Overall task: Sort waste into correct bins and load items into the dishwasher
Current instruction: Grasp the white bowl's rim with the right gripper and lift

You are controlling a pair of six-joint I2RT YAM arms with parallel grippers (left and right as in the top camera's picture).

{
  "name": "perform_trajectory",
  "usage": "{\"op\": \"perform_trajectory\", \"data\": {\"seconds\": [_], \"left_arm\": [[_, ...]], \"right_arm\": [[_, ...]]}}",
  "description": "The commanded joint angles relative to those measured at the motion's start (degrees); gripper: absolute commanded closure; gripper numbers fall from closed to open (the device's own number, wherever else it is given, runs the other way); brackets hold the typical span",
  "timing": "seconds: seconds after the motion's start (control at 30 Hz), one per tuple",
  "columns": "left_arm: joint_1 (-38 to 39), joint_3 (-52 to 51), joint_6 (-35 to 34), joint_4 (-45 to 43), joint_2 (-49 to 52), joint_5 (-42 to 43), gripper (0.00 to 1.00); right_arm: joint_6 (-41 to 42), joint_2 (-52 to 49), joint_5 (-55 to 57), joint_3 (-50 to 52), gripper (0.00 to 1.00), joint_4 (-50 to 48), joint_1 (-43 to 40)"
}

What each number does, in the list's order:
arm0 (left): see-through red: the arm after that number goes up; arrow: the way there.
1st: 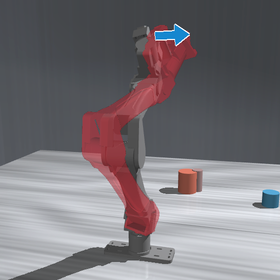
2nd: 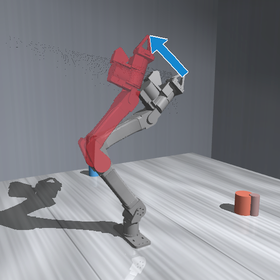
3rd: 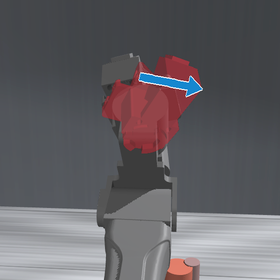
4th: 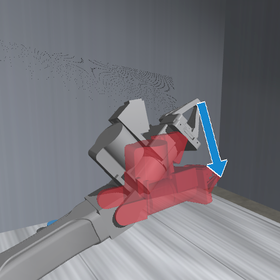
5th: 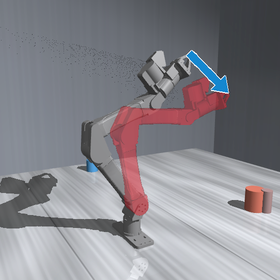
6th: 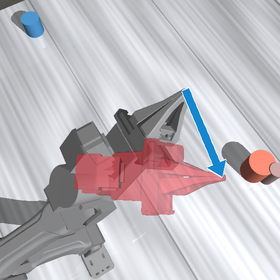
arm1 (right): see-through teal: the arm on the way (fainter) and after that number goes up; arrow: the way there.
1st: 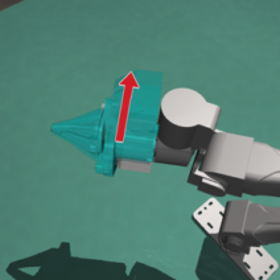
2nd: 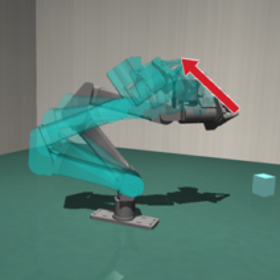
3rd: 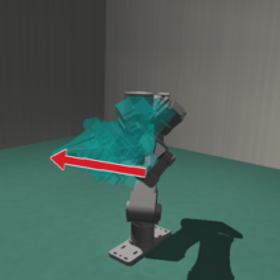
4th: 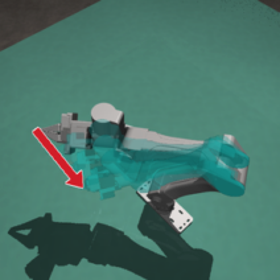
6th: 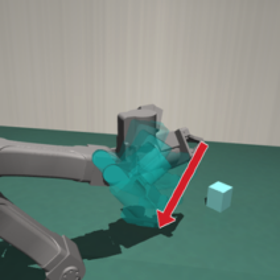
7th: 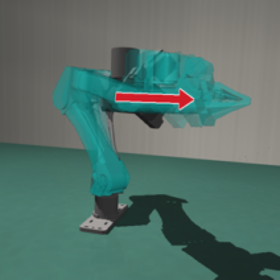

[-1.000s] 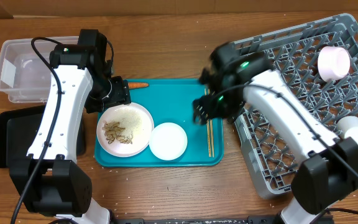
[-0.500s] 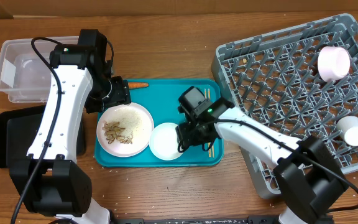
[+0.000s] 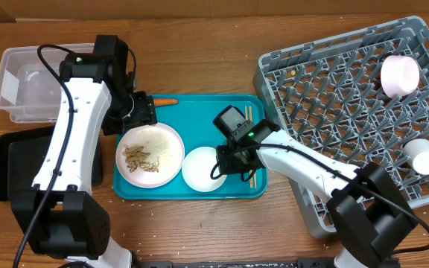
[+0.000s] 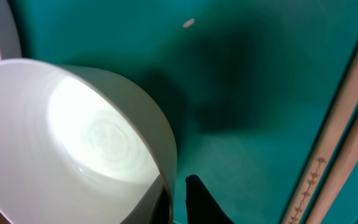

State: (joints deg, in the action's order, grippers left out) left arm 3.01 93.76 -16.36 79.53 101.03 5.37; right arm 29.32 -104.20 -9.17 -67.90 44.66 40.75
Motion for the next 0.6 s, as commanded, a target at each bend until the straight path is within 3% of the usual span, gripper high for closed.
{"op": "perform_trajectory", "data": {"seconds": [0.0, 0.17, 0.37, 0.57], "left_arm": [[0.4, 0.9, -0.4, 0.0, -1.4, 0.5, 0.27], [0.4, 0.9, -0.4, 0.0, -1.4, 0.5, 0.27], [0.4, 0.9, -0.4, 0.0, -1.4, 0.5, 0.27], [0.4, 0.9, -0.4, 0.0, -1.4, 0.5, 0.27]], "right_arm": [[2.3, 1.2, 0.8, 0.4, 0.89, 0.2, 0.1], [2.3, 1.2, 0.8, 0.4, 0.96, 0.2, 0.1], [1.3, 1.4, 2.0, -0.6, 0.96, 0.4, -0.1], [-4.3, 4.7, 21.5, -14.3, 0.96, 11.6, -2.0]]}}
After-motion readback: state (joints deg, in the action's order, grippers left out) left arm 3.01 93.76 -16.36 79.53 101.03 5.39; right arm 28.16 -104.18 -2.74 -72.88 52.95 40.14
